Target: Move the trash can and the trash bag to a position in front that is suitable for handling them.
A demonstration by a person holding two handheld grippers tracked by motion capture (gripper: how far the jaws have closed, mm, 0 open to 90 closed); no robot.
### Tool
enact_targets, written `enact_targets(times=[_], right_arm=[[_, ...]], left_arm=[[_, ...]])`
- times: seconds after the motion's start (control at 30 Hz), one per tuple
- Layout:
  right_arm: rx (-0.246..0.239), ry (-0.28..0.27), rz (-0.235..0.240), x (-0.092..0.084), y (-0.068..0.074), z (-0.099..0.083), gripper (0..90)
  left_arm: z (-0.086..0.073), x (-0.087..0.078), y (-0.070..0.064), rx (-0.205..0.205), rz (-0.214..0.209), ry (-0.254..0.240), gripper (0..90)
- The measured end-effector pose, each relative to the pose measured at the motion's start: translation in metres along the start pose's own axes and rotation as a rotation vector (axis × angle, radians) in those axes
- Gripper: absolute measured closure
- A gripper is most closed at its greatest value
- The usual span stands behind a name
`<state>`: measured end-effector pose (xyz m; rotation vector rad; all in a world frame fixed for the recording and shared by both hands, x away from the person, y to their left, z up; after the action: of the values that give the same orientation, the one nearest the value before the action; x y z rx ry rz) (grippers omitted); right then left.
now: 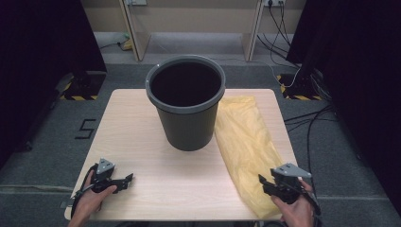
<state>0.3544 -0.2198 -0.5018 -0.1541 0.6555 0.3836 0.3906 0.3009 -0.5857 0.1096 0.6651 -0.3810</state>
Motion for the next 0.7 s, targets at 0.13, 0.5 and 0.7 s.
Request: enact_targets(times=[0.13, 0.5, 0.7], right_arm=[[0.06, 0.035, -0.024, -0.005, -0.021, -0.019, 47.1], [0.052, 0.168, 0.015, 0.019, 0.002, -0.06, 39.4], [-0.023, 0.164, 0.039, 0.026, 0.038, -0.046, 36.9]], left_arm=[[0.0, 0.0, 0.0, 0.001, -0.001, 0.001, 11.8], [0.0, 0.0, 0.0, 0.002, -0.001, 0.001, 11.5], [0.0, 0.0, 0.0, 0.002, -0.002, 0.001, 11.5]])
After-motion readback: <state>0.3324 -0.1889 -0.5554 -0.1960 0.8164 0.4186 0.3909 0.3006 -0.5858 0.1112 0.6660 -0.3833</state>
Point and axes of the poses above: each handheld gripper's, and its own axes: x roughly forward along the jaws, z roughly out of its top, y roughly to its left, the point moved 9 cm from there along x, roughly forward along the jaws, and after that the axes turned 4 degrees about -y, right-handed, at the moved point
